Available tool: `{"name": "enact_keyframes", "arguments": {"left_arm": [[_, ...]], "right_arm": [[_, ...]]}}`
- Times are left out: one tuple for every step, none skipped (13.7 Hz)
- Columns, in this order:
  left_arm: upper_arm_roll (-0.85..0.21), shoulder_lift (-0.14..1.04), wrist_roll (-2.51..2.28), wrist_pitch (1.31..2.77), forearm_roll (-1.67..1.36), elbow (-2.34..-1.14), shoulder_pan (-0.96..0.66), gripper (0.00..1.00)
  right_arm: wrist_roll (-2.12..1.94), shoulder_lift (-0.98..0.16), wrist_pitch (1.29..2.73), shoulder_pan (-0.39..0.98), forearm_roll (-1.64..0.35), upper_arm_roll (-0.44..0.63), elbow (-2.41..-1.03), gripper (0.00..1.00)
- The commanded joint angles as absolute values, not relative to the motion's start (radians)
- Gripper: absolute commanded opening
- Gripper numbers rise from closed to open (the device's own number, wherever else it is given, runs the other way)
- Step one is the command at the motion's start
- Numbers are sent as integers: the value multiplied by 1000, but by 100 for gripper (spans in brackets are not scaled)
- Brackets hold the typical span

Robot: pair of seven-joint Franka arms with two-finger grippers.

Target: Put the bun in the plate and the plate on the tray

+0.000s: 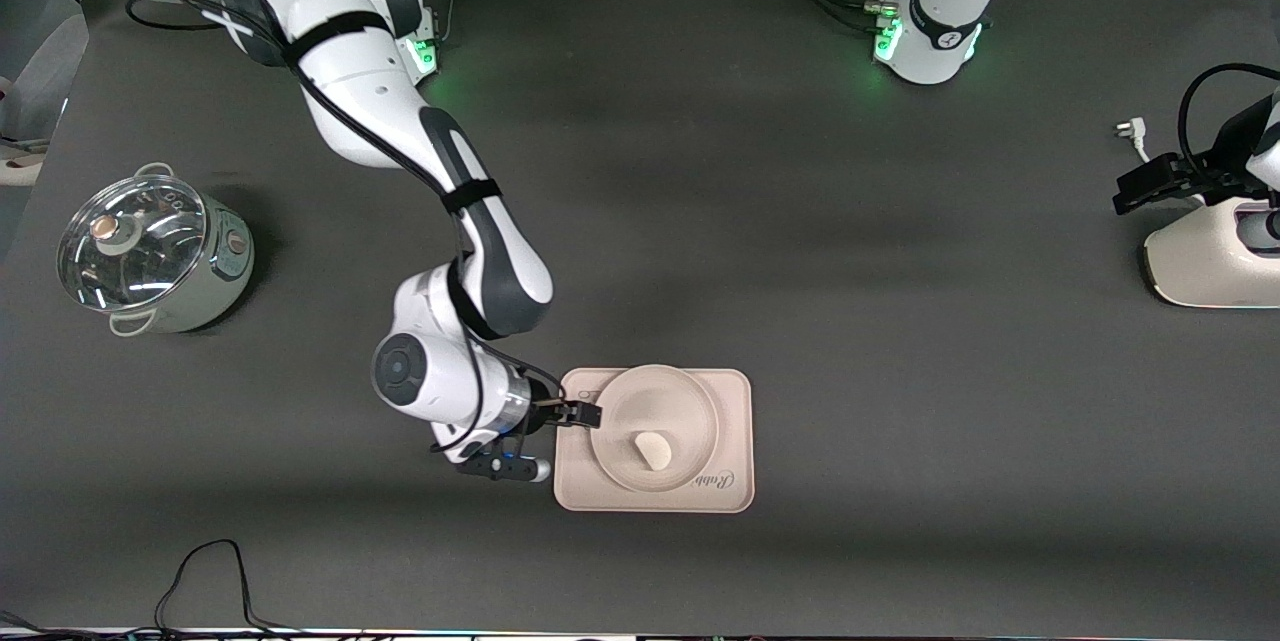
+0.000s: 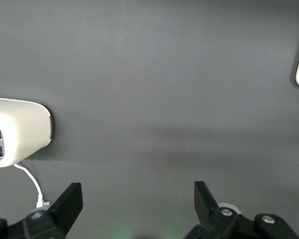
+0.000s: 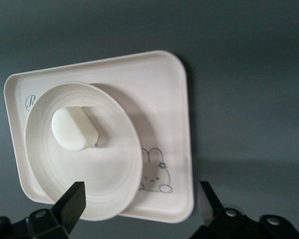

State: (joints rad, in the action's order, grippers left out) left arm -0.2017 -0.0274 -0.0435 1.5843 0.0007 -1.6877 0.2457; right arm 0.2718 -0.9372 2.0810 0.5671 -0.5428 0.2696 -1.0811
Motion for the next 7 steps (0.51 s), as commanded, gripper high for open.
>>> {"name": "enact_keyframes", "arguments": {"left_arm": [[-198,-20,-28,1577,11,-1669,241,100],[-198,-20,-22,1577,11,-1669,241,100],[-198,-20,-18,1578,11,-1669,241,100],[-198,-20,-15,1578,11,-1669,241,100],[-198,-20,-11,1580,11,-1669,241,100],[-198,-20,-9,1589,11,-1669,241,100],[-198,-20,-11,1604,11,-1670,239,100]], "right_arm": [[258,-826,1987,563,-395,291,-1101,100],[220,-795,1979,560,-358,299,-1112,100],[174,-752,1956,539,-354,307,-1147,100],[113,-702,1930,534,-351,317,-1187,100],[51,-651,1910,532,-342,352,-1228,100],[-4,-605,1892,537,-331,397,-1267,100],[-47,-566,1873,537,-330,423,-1290,100]]}}
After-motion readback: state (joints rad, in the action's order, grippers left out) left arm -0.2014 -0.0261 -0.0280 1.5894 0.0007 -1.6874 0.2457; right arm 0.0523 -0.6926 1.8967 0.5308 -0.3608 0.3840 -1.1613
